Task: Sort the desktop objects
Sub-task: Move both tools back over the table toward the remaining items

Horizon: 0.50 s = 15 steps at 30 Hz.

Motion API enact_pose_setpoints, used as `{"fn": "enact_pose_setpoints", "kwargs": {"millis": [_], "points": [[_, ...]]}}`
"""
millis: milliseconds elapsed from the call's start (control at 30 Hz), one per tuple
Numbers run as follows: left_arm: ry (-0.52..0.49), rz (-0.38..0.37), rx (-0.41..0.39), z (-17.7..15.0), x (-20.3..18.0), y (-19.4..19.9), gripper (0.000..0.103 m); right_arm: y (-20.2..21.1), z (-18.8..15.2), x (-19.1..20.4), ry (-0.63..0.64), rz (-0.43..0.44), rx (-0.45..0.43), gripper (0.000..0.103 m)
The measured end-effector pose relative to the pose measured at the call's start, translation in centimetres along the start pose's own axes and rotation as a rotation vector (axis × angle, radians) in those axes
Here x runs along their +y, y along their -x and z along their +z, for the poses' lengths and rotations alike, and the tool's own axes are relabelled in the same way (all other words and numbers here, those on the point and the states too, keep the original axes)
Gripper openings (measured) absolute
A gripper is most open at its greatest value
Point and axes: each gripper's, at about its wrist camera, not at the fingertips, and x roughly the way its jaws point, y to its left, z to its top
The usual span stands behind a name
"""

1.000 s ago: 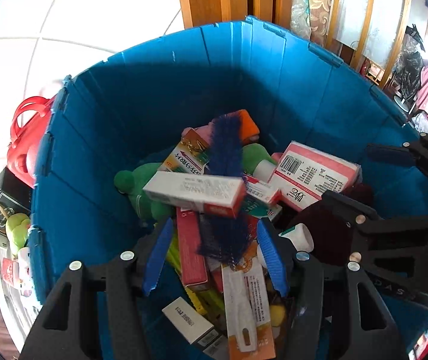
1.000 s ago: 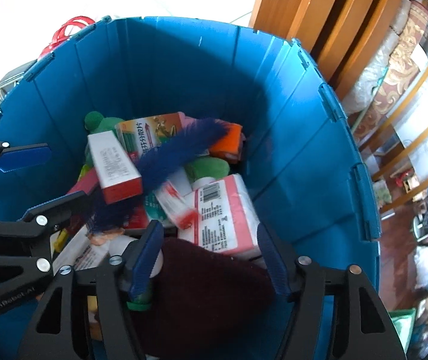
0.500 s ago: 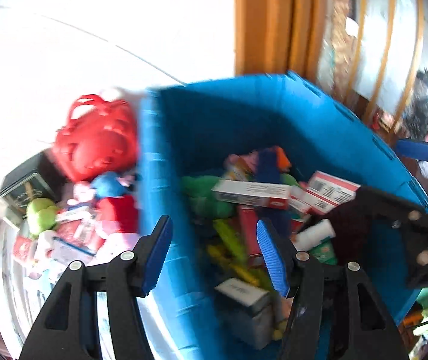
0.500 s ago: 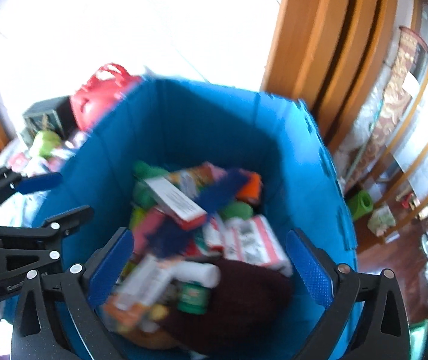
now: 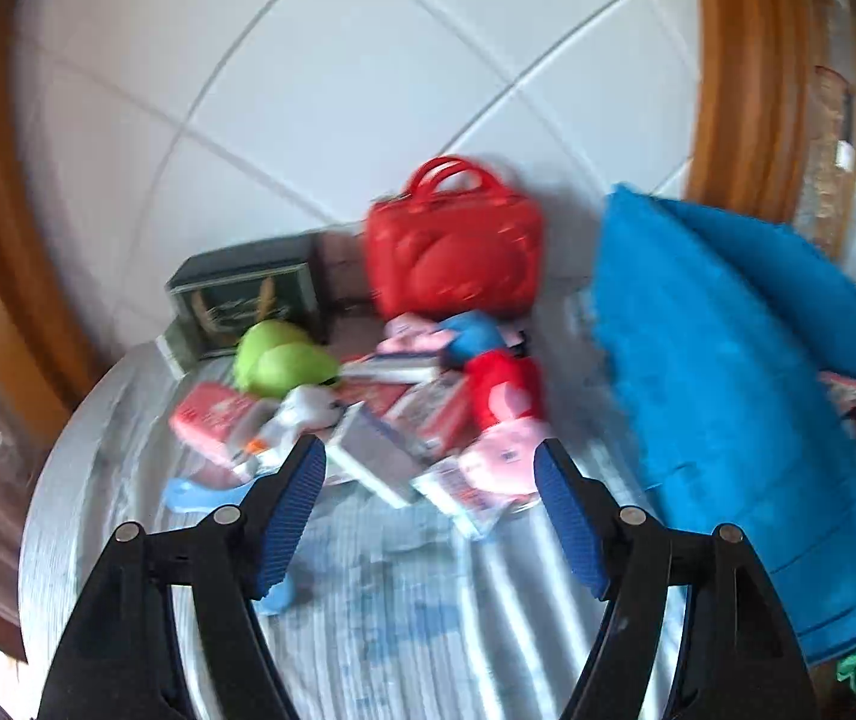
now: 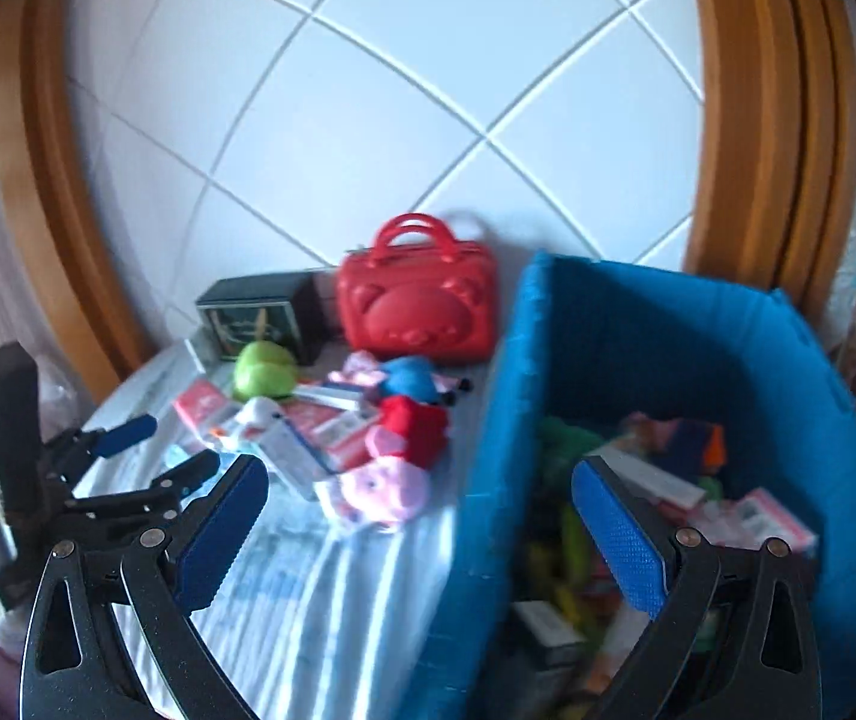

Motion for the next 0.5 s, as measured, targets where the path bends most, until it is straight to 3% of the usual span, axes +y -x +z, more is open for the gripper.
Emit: {"fn": "enact_pose_setpoints", "kwargs": {"millis": [267,500], "points": [[0.109,0.090,0.128,-6.6,10.9,-6.3,0.072,-8.3,-2.6,6.0,-0.039,0.005,0.112,0.103],[0.150,0.093,0.212,-11.2,16.0,-12.2,0.072,-16.3,-6.5,7.0,-0.071,-0.048,0.235,0.103]]}}
